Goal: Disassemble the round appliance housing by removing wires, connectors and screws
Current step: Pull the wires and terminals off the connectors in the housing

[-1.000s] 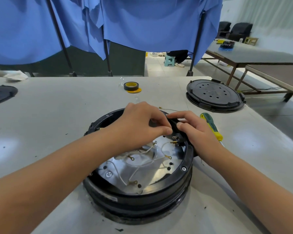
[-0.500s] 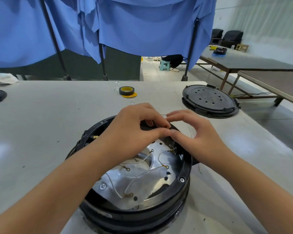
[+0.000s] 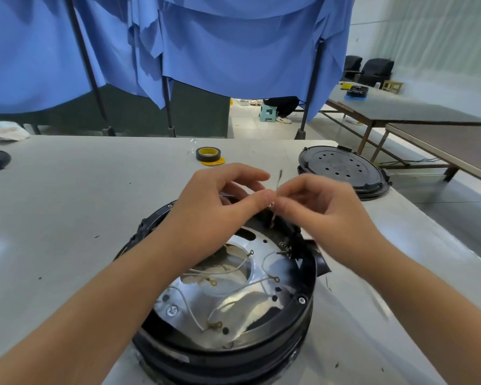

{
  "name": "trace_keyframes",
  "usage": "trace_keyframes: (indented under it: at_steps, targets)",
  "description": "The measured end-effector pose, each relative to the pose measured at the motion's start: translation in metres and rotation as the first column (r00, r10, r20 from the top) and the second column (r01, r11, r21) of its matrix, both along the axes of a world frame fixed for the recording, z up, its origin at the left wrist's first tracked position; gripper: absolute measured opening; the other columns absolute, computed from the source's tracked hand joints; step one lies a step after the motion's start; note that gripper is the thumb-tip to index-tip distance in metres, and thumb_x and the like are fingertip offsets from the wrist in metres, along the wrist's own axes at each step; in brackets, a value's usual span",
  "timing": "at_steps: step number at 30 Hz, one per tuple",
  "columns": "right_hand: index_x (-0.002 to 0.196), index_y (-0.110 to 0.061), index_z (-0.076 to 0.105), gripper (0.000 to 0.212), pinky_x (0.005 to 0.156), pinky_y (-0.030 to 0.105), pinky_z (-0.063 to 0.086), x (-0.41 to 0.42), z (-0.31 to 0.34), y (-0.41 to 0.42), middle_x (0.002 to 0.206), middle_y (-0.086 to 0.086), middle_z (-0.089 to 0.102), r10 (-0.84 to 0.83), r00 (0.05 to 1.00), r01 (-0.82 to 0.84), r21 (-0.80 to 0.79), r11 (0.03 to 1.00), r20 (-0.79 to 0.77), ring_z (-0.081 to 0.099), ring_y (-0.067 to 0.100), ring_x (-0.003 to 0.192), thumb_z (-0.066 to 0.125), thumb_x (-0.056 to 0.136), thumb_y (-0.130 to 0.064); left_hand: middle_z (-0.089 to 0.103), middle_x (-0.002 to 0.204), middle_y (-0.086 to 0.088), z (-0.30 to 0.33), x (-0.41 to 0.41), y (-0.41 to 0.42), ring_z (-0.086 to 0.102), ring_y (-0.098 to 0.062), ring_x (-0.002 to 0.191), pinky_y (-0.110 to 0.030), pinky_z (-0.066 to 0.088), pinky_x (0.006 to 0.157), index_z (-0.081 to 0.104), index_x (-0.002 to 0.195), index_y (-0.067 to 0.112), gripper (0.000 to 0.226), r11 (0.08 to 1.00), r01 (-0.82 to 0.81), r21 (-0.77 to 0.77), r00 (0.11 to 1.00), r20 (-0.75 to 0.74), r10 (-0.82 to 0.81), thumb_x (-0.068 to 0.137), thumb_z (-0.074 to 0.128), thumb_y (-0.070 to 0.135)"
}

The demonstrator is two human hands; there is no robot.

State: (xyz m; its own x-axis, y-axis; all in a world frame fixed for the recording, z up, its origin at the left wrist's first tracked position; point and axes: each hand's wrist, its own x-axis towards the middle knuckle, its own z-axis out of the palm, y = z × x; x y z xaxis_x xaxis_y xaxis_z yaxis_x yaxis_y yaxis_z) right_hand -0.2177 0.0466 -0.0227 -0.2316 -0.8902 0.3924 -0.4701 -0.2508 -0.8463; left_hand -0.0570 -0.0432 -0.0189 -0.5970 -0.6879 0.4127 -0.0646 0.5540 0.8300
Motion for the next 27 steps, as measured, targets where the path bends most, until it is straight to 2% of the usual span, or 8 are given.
trace_keyframes:
  at_steps: [3, 5, 10, 14, 17, 20, 24, 27]
  targets:
    - [0.083, -0.024, 0.068, 0.011, 0.072, 0.021, 0.057, -0.021, 0.007, -0.013, 0.078, -0.004, 0.072, -0.168, 0.986, 0.168, -0.061, 0.984, -0.001, 0.069, 0.010, 0.071, 0.066, 0.085, -0.013, 0.067, 0.080, 0.025, -0.007, 0.001, -0.003, 0.061, 0.005, 0.073, -0.009, 0.045, 0.060, 0.070, 0.094, 0.034, 0.011, 0.998, 0.012, -0.056, 0.963, 0.269, 0.004, 0.083, 0.068, 0.037]
    - [0.081, -0.027, 0.068, 0.013, 0.066, 0.018, 0.054, -0.040, 0.005, -0.027, 0.074, -0.006, 0.070, -0.279, 0.956, 0.280, -0.003, 0.960, -0.087, 0.065, 0.004, 0.068, 0.065, 0.086, -0.016, 0.068, 0.078, 0.019, -0.012, 0.002, -0.002, 0.060, 0.004, 0.075, -0.015, 0.047, 0.065, 0.070, 0.086, 0.033, 0.008, 0.987, 0.080, -0.141, 0.895, 0.445, -0.009, 0.086, 0.064, 0.039]
    - [0.092, -0.023, 0.073, 0.013, 0.065, 0.020, 0.047, -0.070, -0.026, -0.066, 0.087, -0.008, 0.069, -0.192, 0.818, 0.390, 0.277, 0.878, -0.543, 0.059, 0.001, 0.071, 0.060, 0.088, -0.022, 0.066, 0.079, 0.015, -0.015, 0.000, 0.003, 0.061, 0.000, 0.077, -0.033, 0.053, 0.076, 0.071, 0.082, 0.029, 0.015, 0.973, 0.178, -0.148, 0.831, 0.552, -0.068, 0.084, 0.064, 0.042]
    - [0.089, -0.021, 0.074, 0.016, 0.074, 0.029, 0.051, -0.065, -0.043, -0.089, 0.089, -0.004, 0.072, -0.141, 0.771, 0.424, 0.335, 0.842, -0.621, 0.063, 0.012, 0.080, 0.059, 0.085, -0.018, 0.066, 0.080, 0.015, -0.016, 0.000, 0.006, 0.060, 0.000, 0.078, -0.033, 0.052, 0.076, 0.071, 0.086, 0.029, 0.013, 0.961, 0.226, -0.159, 0.807, 0.583, -0.093, 0.087, 0.062, 0.038]
    - [0.090, -0.018, 0.075, 0.016, 0.070, 0.026, 0.045, -0.060, -0.047, -0.097, 0.092, 0.000, 0.073, -0.154, 0.784, 0.439, 0.362, 0.822, -0.601, 0.060, 0.014, 0.079, 0.060, 0.085, -0.016, 0.066, 0.081, 0.016, -0.017, -0.001, 0.007, 0.058, 0.000, 0.079, -0.027, 0.050, 0.075, 0.070, 0.089, 0.029, 0.012, 0.952, 0.236, -0.197, 0.807, 0.586, -0.079, 0.087, 0.061, 0.036]
    - [0.095, -0.014, 0.073, 0.017, 0.079, 0.029, 0.049, -0.053, -0.043, -0.091, 0.095, 0.001, 0.071, -0.194, 0.832, 0.407, 0.333, 0.851, -0.520, 0.062, 0.016, 0.087, 0.058, 0.088, -0.017, 0.066, 0.082, 0.018, -0.019, -0.002, 0.008, 0.055, 0.004, 0.082, -0.017, 0.046, 0.071, 0.070, 0.089, 0.029, 0.011, 0.943, 0.245, -0.225, 0.815, 0.575, -0.075, 0.088, 0.059, 0.031]
    - [0.093, -0.019, 0.073, 0.019, 0.067, 0.018, 0.046, -0.032, -0.027, -0.060, 0.083, -0.011, 0.068, -0.224, 0.955, 0.276, 0.304, 0.912, -0.195, 0.059, 0.005, 0.075, 0.055, 0.090, -0.014, 0.065, 0.082, 0.020, -0.020, -0.003, 0.009, 0.055, 0.004, 0.080, -0.021, 0.048, 0.073, 0.069, 0.089, 0.032, 0.012, 0.947, 0.247, -0.207, 0.815, 0.572, -0.087, 0.086, 0.057, 0.030]
    - [0.095, -0.024, 0.072, 0.021, 0.074, 0.021, 0.049, -0.018, -0.018, -0.034, 0.089, -0.008, 0.070, -0.204, 0.979, 0.193, 0.322, 0.927, 0.001, 0.063, 0.008, 0.082, 0.055, 0.090, -0.014, 0.064, 0.081, 0.019, -0.018, -0.004, 0.009, 0.057, 0.002, 0.080, -0.026, 0.050, 0.075, 0.069, 0.091, 0.032, 0.014, 0.946, 0.248, -0.208, 0.811, 0.579, -0.085, 0.086, 0.057, 0.028]
